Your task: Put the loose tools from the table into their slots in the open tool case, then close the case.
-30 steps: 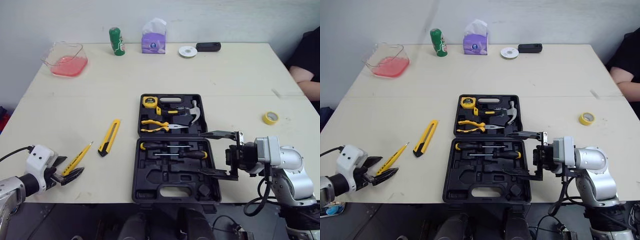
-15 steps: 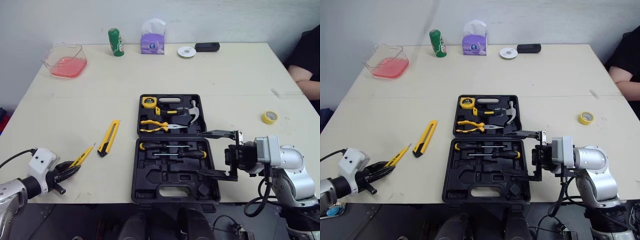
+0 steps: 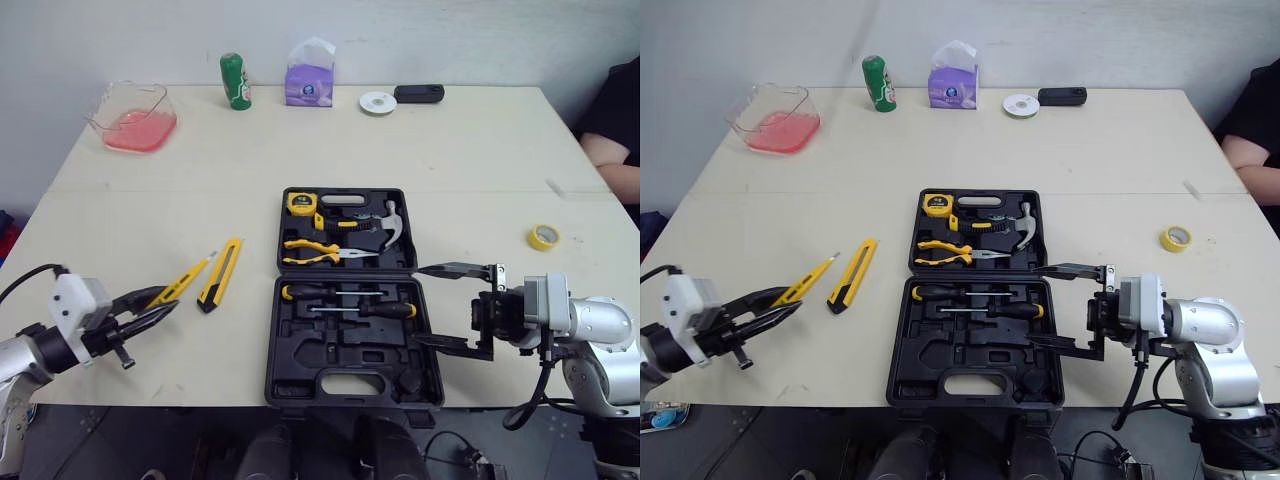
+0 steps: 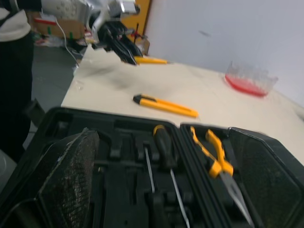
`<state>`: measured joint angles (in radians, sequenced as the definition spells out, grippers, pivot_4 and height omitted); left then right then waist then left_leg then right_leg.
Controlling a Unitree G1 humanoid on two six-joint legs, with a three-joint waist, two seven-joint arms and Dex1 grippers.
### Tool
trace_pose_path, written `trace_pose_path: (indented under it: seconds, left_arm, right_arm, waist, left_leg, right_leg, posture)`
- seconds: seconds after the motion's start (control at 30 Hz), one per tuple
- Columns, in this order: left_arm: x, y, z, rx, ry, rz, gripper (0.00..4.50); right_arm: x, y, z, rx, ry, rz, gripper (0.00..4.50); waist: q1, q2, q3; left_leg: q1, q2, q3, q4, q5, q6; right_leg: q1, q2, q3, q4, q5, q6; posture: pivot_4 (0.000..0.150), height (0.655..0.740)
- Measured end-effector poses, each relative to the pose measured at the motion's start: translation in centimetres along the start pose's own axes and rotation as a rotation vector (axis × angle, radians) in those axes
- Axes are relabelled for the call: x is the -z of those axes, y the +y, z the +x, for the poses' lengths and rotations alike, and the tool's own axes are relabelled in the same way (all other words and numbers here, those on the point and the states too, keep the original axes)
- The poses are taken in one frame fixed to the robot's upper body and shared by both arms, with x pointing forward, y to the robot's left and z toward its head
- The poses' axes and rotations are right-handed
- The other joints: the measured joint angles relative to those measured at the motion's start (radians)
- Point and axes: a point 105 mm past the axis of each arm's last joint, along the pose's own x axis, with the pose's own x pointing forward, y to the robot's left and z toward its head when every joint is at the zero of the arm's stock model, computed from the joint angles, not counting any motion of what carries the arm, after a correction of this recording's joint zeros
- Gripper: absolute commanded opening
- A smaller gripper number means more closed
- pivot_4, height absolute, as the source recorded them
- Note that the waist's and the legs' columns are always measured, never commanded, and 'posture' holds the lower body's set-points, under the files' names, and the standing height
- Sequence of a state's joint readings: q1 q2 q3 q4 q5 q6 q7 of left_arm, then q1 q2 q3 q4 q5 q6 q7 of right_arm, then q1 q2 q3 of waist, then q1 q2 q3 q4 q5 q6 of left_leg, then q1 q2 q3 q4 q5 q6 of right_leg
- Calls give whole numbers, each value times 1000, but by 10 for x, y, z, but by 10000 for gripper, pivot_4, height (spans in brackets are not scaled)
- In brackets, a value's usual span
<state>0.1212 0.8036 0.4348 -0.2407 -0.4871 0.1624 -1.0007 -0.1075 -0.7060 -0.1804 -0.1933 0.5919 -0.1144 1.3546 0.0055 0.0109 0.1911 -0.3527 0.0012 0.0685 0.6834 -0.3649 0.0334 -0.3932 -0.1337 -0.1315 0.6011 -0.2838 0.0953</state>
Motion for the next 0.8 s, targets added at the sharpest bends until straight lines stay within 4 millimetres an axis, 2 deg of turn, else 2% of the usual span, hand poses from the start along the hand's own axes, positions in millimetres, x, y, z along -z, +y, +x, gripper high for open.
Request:
trace_pose_path:
  seconds: [0.2,0.43,0.6,0.8]
  left_arm:
    - [-43,-20,53,265,-46,145,5635]
    - [-68,-41,100,500,56,219,5635]
    - [-64,-51,117,586,198,200,5635]
    - [-52,-76,130,701,344,173,5635]
  right_arm:
    - [6,2,-19,65,83,11,45000]
    - [9,3,-29,127,120,35,45000]
    - [9,2,-29,140,123,35,45000]
    - [7,2,-27,148,132,26,45000]
  waist:
    - [9,0,0]
    - [18,0,0]
    - [19,0,1]
    - [21,-1,1]
  left_leg:
    - [0,-1,0,0,1,0]
    - [1,-2,3,1,3,1]
    - [0,-2,2,1,3,1]
    - [-1,-2,2,2,3,2]
  right_leg:
    - [0,2,0,1,0,0]
    - [0,8,1,3,1,1]
    - [0,8,1,2,1,1]
    - [0,8,2,2,1,2]
  posture:
    - [1500,7400]
    - [1500,7400]
    - [1500,7400]
    - [1500,7400]
